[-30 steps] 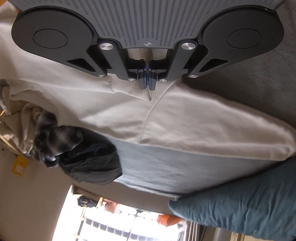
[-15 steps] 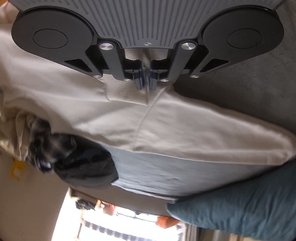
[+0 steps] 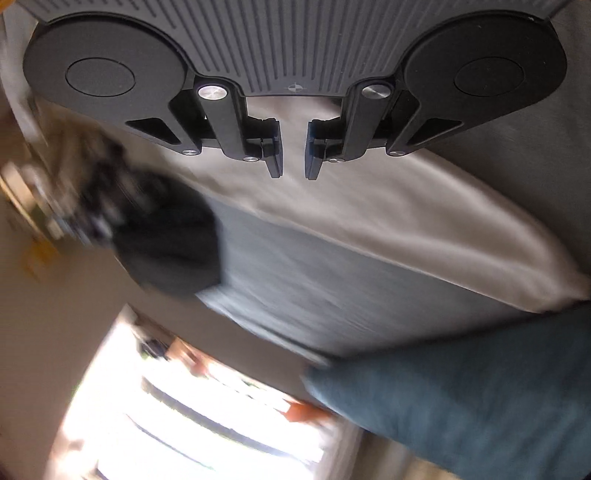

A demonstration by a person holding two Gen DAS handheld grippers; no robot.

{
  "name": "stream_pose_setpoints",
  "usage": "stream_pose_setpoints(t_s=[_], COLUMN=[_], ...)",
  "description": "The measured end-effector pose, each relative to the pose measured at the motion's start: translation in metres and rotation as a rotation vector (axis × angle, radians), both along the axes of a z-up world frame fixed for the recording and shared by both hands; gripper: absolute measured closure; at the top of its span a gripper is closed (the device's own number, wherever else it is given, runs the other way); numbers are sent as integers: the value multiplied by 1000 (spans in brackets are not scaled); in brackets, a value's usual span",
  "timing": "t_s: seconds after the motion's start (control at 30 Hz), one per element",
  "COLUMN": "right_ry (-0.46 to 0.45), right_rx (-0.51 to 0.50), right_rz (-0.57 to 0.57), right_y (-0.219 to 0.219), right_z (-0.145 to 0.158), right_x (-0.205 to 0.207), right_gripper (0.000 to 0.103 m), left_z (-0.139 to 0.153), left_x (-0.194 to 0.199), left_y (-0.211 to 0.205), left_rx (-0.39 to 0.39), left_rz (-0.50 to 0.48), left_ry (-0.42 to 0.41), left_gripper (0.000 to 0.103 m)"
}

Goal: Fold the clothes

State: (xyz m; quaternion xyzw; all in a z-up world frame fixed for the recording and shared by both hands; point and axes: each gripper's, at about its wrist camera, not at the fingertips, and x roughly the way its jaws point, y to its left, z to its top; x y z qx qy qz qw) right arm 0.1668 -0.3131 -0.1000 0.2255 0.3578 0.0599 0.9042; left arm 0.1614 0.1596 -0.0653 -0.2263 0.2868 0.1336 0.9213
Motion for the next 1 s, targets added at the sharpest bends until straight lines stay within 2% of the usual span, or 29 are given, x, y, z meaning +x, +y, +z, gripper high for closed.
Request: stream_pose_setpoints(t_s=[0.13,0.2,0.27,0.4,0.47,0.6,0.73,0.8,0.83,0.87,0.9,1.0], right_ry=[-59,-75,-68,-18,43,136,217,227,219,203,172,-5], right_rx=[-109,-111,-63,90,168,213,391,422,406,376,336,176], right_rz=[-10,-14,-20,-15,7,34,42,58,74,93,119,226], right_y=[2,-4,-15,-37,-46,-55,-68,-69,-66,-63,-57,-37], right_z=[14,19,22,20,12,-12,-36,-40,-38,-35,-29,2], right_x=[9,20,34,80,116,186,231,241,244,246,246,241], right_gripper=[65,67,67,65,64,57,56,63,85,98,98,99], left_z=[-11,-27,-41,-50,-49,-46,-48,-49,-49,-49,-49,-49], left_x=[21,26,28,27,28,30,29,30,30,30,30,31], left_y=[-42,-59,-64,-64,-63,-63,-64,-66,-67,-68,-68,-68], left_rx=[14,58,77,79,77,88,98,110,114,118,118,118], left_rz=[-209,-248,-251,-251,-247,-246,-248,-250,-249,-249,-247,-244], left_ry=[68,108,149,143,145,148,141,139,140,141,142,143], left_gripper=[88,88,88,88,88,88,88,88,88,88,87,87])
